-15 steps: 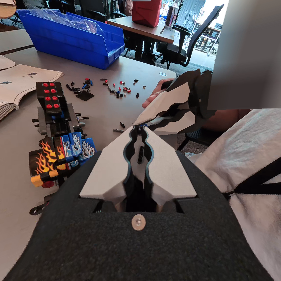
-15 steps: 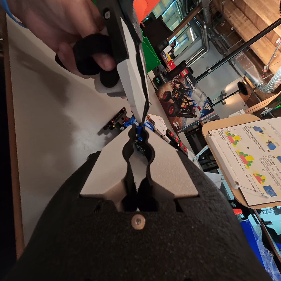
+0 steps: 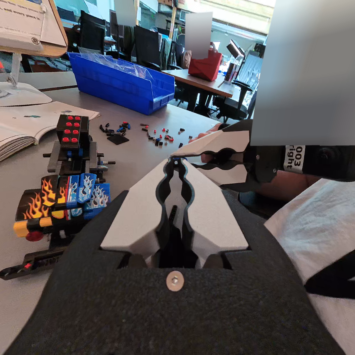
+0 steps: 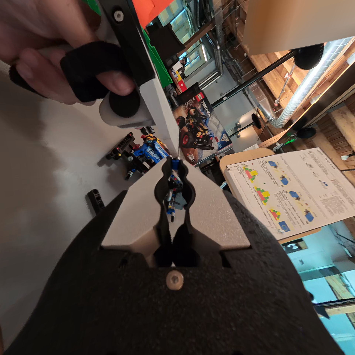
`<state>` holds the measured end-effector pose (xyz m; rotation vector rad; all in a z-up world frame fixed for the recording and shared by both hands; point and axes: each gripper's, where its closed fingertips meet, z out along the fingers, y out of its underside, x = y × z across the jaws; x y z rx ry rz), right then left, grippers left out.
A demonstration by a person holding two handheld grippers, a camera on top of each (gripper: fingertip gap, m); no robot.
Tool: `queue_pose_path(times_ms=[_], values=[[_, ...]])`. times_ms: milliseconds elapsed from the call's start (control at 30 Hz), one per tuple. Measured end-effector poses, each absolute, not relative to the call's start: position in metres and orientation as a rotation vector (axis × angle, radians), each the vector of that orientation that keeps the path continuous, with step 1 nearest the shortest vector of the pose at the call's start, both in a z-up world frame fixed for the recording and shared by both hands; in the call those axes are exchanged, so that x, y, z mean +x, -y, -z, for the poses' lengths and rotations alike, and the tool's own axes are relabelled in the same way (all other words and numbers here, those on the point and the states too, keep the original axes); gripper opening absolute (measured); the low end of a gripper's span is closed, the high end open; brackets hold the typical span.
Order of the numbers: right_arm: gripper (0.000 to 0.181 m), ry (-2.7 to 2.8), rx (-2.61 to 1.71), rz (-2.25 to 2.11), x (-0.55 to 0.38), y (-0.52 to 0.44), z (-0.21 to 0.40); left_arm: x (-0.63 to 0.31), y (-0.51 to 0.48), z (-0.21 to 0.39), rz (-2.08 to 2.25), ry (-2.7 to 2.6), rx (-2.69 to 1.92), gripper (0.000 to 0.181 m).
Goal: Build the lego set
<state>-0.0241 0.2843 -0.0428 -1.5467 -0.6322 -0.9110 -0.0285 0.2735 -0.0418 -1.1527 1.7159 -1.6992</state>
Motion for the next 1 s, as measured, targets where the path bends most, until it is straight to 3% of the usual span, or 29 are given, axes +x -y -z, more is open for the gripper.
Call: queue_pose_path(times_ms=[33, 1000], values=[[0.006, 0.645, -1.522, 0.931, -0.024, -0.283, 0.042, -0.029, -0.272, 0.042, 1.707, -1.697, -1.163, 0.003], [0.006, 0.711, -1.523, 0.937, -0.025, -0.286, 0.053, -0.032, -0.277, 0.053, 1.539, -1.774, -1.143, 0.003]])
